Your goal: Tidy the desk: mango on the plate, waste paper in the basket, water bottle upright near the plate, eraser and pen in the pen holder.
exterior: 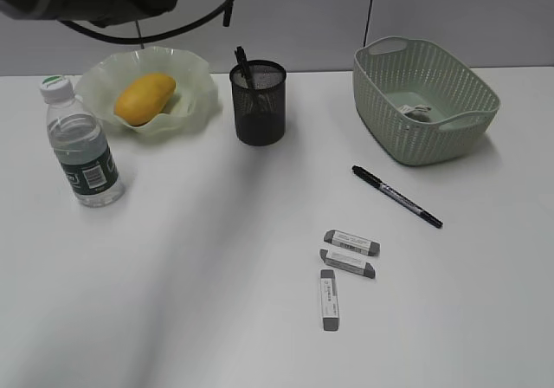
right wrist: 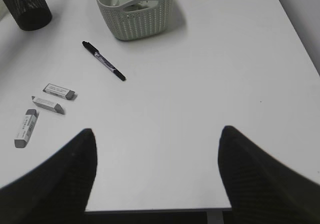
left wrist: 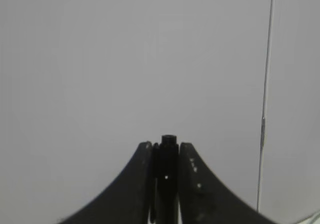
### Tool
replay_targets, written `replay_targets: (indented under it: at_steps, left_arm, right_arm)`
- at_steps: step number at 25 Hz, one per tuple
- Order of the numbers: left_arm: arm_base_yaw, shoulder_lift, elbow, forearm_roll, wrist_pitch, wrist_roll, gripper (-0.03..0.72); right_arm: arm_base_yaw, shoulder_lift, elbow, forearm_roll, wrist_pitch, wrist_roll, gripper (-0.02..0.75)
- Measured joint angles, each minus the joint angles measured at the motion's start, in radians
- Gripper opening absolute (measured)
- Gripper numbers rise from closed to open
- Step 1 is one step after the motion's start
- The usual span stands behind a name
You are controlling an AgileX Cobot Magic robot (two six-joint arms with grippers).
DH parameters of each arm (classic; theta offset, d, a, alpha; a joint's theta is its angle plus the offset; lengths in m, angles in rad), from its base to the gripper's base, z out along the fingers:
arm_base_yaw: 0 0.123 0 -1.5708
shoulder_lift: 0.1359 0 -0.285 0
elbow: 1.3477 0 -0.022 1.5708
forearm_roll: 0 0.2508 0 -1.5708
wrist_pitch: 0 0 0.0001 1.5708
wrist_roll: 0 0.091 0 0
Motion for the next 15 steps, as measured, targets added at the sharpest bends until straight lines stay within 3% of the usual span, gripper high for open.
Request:
replay_targets:
  at_steps: [8,15]
  left_arm:
    - [-0.006,0.061,0.001,0.036,-0.165,-0.162,0.116]
    - [-0.024,0.108,0.005,0.073,-0.191,-0.174,0.116]
  right_arm:
    - [0.0,0.0,0.0,0.0,0.0,0.0,0.593]
    - [0.0,0.0,0.0,0.0,0.0,0.0,0.593]
